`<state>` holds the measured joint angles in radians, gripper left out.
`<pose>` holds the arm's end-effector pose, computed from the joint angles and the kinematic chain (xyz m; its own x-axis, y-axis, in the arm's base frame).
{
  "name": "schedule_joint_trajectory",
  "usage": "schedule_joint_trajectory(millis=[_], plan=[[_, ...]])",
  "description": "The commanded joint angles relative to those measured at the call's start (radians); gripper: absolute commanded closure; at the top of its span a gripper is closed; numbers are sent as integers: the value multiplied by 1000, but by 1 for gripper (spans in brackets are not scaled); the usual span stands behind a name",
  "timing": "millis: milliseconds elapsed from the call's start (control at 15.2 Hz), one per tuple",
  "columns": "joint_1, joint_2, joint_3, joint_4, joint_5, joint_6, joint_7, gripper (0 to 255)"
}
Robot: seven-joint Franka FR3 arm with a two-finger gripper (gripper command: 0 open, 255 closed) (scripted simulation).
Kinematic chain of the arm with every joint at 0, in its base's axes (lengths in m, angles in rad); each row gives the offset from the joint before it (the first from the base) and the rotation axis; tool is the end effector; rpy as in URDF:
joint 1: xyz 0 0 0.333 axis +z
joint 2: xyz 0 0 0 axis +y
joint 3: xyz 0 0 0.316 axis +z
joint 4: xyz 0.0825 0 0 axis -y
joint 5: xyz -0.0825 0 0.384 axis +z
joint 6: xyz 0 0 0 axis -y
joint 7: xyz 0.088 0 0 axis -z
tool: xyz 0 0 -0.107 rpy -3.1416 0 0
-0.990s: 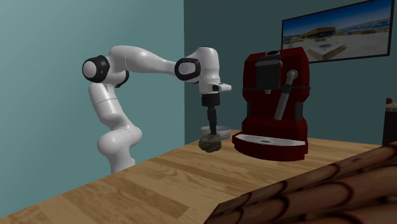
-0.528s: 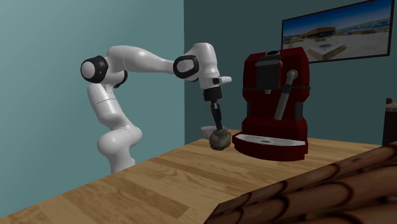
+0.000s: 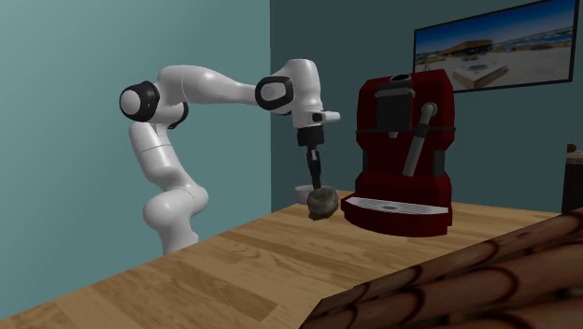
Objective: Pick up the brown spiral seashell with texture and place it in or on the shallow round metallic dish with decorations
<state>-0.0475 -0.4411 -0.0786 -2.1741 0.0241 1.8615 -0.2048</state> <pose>0.4295 -0.0576 0.5780 0.9879 0.0758 0.1356 0.0806 -0.9963 -0.0303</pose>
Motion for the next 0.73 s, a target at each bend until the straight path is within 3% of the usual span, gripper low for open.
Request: schedule_joint_trajectory(millis=[0,66,198,264,330,462,594,660], plan=[[0,0,0,0,0,0,0,255],[0,0,0,0,0,0,0,0],[-108,-114,151,-167,-29,138,522,0],[-62,-71,89,-108,-18,86,194,0],[-39,-71,70,-108,-28,86,203,0],[-141,-103,305,-171,-175,129,727,0],[-294,-27,577,-116,-303,50,1235,0],[-299,-26,578,-127,-304,64,1235,0]])
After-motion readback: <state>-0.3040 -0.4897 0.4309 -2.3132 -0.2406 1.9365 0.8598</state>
